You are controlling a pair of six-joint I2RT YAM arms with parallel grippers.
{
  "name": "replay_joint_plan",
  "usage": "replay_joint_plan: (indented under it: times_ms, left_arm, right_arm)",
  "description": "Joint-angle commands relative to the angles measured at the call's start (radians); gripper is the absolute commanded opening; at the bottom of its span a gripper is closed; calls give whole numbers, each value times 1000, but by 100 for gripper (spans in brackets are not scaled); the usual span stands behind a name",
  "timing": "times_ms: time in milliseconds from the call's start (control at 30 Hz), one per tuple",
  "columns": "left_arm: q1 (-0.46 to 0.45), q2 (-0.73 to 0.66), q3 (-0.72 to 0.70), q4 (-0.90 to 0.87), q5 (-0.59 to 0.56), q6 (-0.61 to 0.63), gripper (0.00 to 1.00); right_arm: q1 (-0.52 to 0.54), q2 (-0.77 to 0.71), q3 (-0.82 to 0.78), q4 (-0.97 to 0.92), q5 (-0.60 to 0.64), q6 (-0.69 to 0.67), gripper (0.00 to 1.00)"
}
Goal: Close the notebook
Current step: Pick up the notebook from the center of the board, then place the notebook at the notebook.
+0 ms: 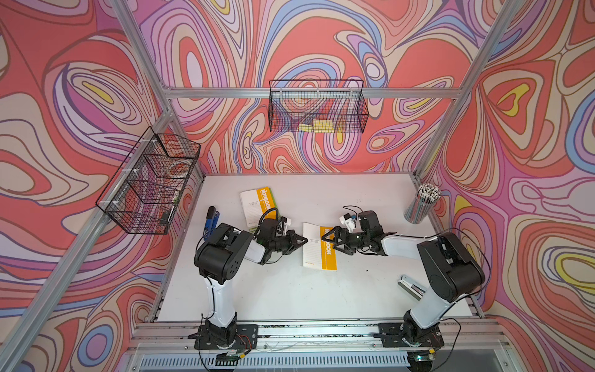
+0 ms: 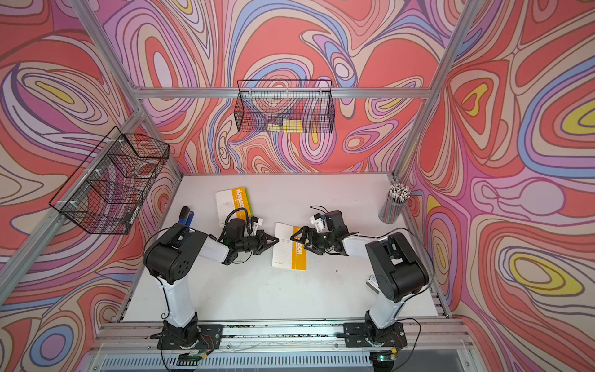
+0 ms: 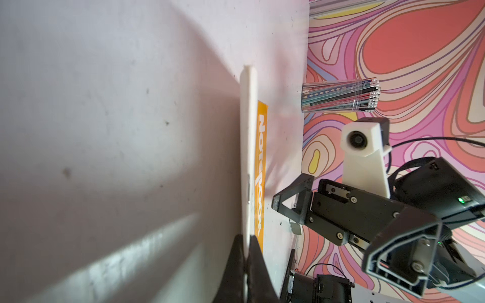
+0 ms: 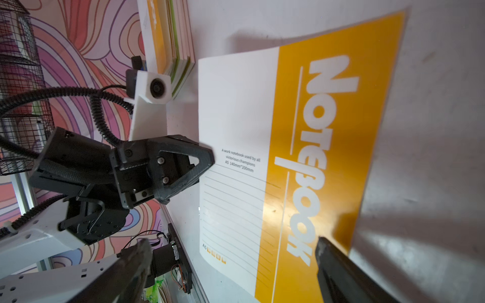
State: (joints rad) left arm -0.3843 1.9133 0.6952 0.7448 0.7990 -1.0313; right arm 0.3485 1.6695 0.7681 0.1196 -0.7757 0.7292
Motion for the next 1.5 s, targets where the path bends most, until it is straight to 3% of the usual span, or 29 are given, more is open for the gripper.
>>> replay_joint_plan:
  times_ms: [0, 167, 333, 600, 900, 1467]
  left_arm:
    - [7, -108, 83, -196, -24, 92, 0]
    - [9, -249, 253, -676, -126, 322, 0]
    - [50, -340, 363, -865, -154, 403, 0]
    - [237, -396, 435, -881, -64, 382, 0]
    - [444, -289, 514, -828, 54, 323, 0]
    - [546, -34, 709, -892, 79, 376, 0]
  right_arm:
    - [6, -69, 43, -74, 7, -44, 98]
    - [6, -151, 77, -160, 23, -76, 98]
    - [7, -204, 124, -236, 36, -108, 98]
    - [6, -181, 180, -278, 23, -137, 98]
    - [6, -144, 187, -250, 17, -124, 98]
    - [6, 20, 298, -226, -12, -120, 98]
